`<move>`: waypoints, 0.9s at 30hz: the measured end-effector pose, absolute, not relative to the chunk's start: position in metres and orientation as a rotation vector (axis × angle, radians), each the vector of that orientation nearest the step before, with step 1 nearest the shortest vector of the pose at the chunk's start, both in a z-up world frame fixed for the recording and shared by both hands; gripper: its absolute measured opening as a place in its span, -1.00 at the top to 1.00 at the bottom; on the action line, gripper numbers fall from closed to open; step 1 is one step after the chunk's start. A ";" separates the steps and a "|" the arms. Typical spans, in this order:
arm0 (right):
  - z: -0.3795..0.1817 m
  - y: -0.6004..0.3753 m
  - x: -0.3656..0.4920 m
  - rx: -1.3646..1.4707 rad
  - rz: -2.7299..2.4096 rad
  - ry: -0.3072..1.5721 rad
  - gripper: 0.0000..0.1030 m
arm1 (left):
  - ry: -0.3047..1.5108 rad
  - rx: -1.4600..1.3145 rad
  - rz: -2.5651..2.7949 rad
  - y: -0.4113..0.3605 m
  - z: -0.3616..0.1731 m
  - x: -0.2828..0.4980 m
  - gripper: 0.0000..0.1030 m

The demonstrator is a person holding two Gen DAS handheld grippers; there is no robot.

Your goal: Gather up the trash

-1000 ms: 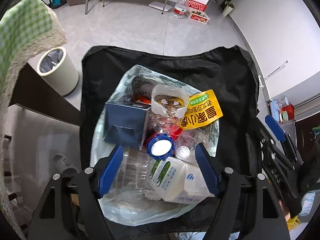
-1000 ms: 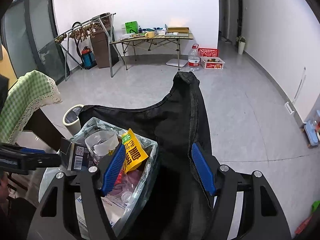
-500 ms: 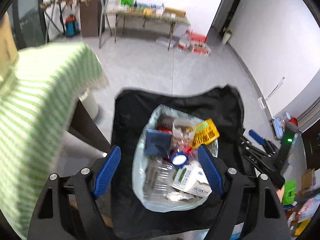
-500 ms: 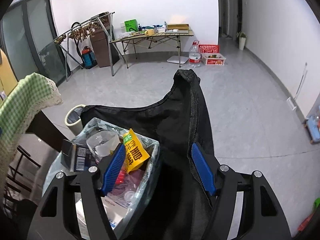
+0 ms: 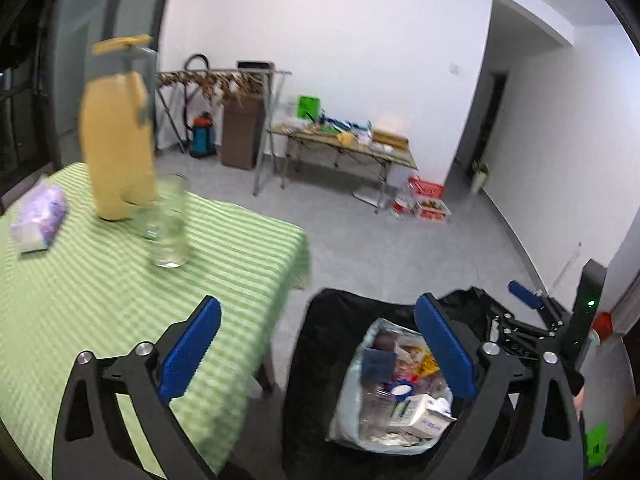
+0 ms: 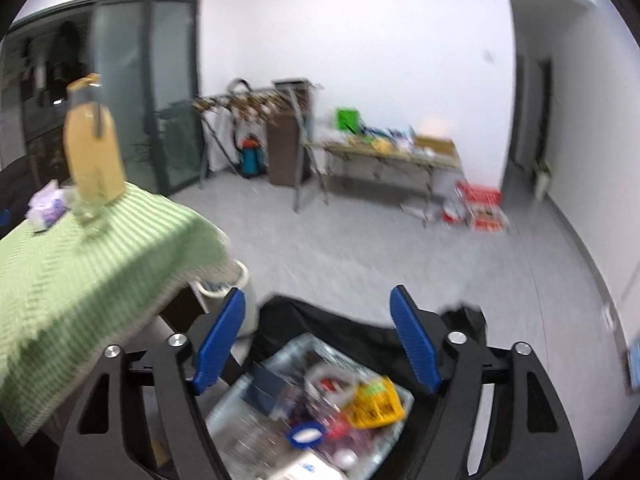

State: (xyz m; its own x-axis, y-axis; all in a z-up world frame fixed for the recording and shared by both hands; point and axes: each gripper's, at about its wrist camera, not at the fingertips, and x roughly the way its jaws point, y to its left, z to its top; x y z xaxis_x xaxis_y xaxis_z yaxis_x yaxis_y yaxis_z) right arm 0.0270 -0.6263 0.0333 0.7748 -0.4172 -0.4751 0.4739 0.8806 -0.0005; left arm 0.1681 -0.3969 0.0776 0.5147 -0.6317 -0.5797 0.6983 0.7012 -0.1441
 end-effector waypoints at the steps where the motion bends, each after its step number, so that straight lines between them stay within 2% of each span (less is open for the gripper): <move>1: 0.041 -0.617 0.032 0.096 -0.469 0.480 -0.43 | 0.635 0.106 -0.782 -0.386 0.082 0.171 -0.84; 10: 0.087 -0.534 0.069 -0.024 -0.345 0.415 -0.51 | 0.537 -0.026 -0.614 -0.259 0.116 0.188 -0.85; 21: 0.115 -0.409 0.154 -0.007 -0.088 0.405 -0.52 | 0.466 -0.094 -0.281 -0.082 0.131 0.203 -0.85; 27: 0.121 -0.325 0.187 -0.023 0.082 0.423 -0.52 | 0.465 -0.126 -0.138 -0.011 0.138 0.200 -0.85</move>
State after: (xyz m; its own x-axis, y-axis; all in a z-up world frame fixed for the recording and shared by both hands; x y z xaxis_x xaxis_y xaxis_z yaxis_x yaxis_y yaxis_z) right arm 0.1871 -0.3246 0.1213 0.9087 0.0745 -0.4106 -0.0840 0.9965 -0.0051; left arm 0.2002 -0.0115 0.1383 0.8846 -0.1613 -0.4376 0.1037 0.9828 -0.1527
